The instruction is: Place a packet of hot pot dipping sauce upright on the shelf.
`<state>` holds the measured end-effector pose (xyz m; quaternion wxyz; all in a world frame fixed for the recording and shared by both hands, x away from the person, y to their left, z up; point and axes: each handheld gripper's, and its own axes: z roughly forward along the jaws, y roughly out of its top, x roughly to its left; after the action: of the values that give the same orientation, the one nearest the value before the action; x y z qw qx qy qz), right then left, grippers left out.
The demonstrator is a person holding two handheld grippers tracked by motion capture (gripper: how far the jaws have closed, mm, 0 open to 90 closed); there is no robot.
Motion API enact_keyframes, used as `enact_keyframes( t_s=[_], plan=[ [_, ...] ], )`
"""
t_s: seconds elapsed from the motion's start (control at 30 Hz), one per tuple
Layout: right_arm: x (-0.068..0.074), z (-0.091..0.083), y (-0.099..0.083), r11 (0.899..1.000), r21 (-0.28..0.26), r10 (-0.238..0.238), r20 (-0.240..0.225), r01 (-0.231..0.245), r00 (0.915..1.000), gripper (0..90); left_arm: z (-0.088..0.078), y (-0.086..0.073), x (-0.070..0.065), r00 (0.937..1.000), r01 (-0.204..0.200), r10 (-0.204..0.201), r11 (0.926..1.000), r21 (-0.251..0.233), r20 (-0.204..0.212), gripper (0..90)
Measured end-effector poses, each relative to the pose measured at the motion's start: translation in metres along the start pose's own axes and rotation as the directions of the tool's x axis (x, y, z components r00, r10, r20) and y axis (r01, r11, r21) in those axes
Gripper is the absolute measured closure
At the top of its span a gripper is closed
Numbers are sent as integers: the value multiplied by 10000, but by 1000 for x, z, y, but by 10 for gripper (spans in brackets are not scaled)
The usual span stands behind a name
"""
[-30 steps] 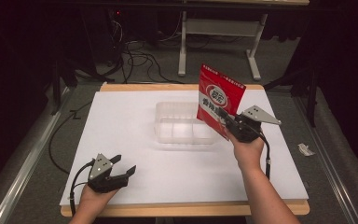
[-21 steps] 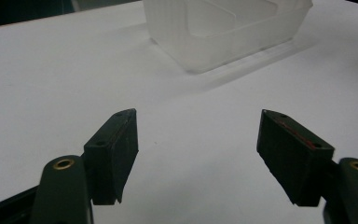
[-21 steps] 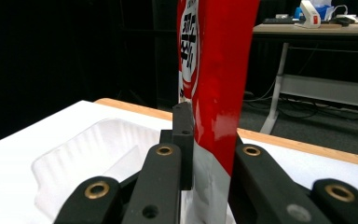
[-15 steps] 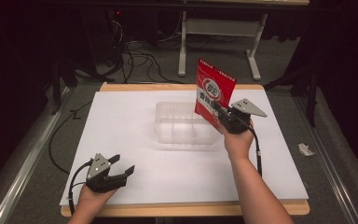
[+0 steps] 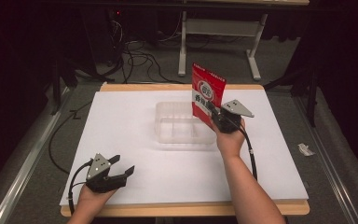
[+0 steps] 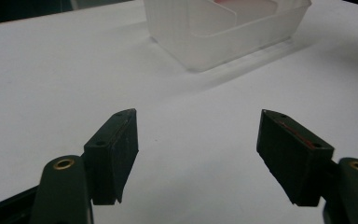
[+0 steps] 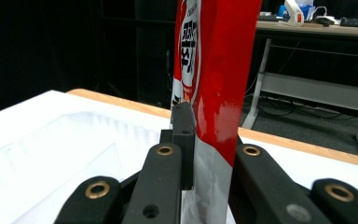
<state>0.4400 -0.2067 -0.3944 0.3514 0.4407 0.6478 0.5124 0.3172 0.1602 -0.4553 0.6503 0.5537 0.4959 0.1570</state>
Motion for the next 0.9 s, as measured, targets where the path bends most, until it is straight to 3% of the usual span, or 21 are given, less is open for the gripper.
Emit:
enact_keyframes(
  t_s=[0.23,0.47,0.9],
  plan=[
    [5,5,-4,9999,32,-131,1,131,9999,863,0,-1,0,10000,12,-12,10000,37,27,300],
    [5,7,-17,10000,13,79,-88,-79,9999,863,1,-2,-1,10000,-35,35,9999,147,48,301],
    [7,7,-19,10000,-26,63,-285,-64,9996,862,1,-3,-2,10000,-17,15,9997,236,86,302]
  ],
)
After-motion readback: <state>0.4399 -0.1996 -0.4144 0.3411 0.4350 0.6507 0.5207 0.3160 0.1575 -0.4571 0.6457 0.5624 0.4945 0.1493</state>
